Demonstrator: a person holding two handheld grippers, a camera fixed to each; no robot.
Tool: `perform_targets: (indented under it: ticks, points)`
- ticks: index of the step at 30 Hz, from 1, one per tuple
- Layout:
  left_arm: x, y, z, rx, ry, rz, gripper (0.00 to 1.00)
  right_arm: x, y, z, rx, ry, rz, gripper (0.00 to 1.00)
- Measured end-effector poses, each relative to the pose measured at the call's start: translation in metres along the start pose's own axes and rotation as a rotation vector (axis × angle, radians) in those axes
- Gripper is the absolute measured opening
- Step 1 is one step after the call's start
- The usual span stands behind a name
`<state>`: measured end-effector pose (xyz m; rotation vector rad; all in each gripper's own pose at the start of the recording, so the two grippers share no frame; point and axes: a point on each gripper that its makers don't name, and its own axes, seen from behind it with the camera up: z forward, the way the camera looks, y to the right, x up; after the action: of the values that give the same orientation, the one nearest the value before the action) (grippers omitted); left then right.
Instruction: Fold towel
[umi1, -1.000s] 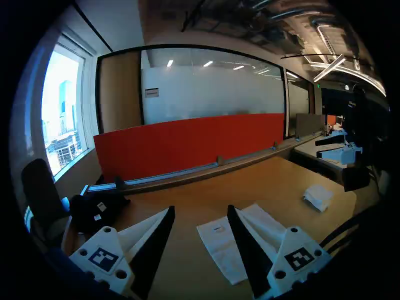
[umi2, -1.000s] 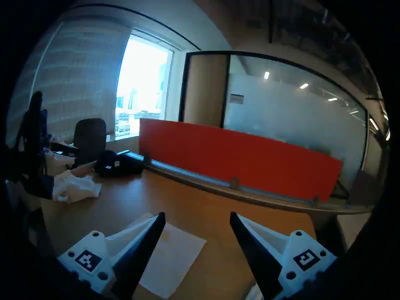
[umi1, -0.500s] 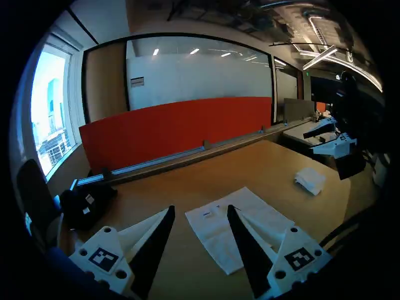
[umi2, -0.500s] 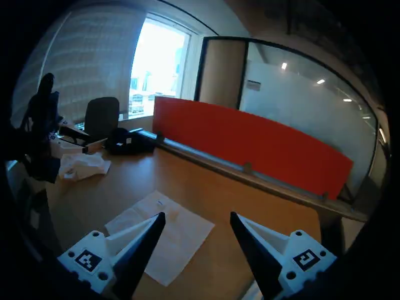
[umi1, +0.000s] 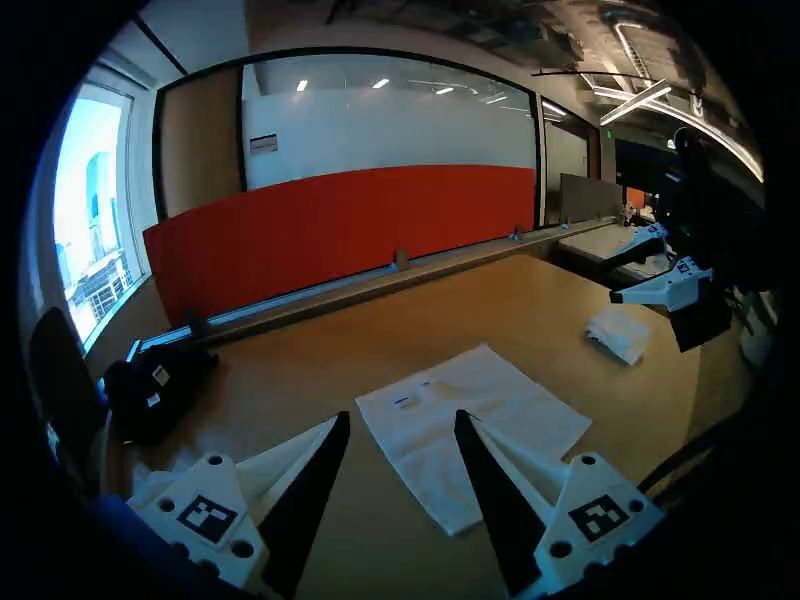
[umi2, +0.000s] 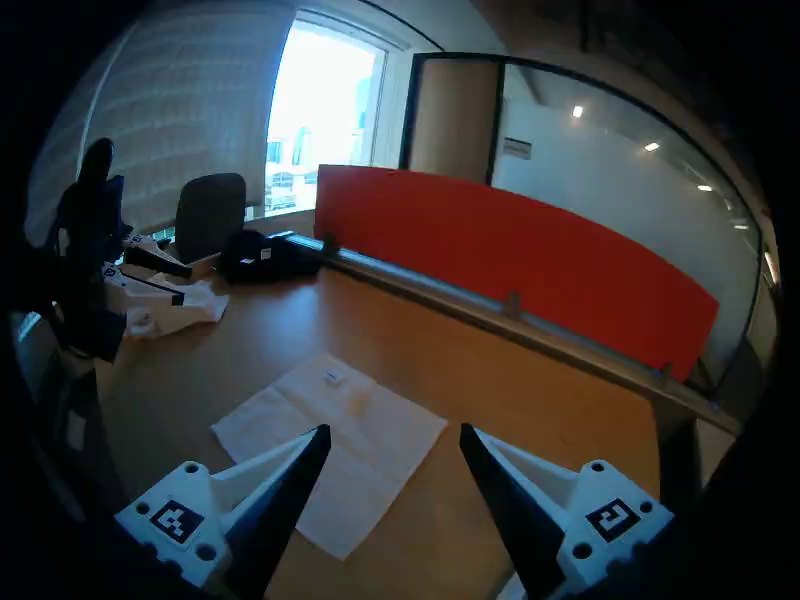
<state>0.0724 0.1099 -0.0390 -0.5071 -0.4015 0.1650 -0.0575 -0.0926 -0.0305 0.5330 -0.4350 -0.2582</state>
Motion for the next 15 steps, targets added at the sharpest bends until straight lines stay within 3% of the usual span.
perform_targets:
  ticks: [15]
  points:
    - [-0.057, 0.021, 0.032, -0.037, -0.074, 0.003, 0.77, -0.063, -0.014, 0.028, 0.019, -0.072, 0.013, 1.0]
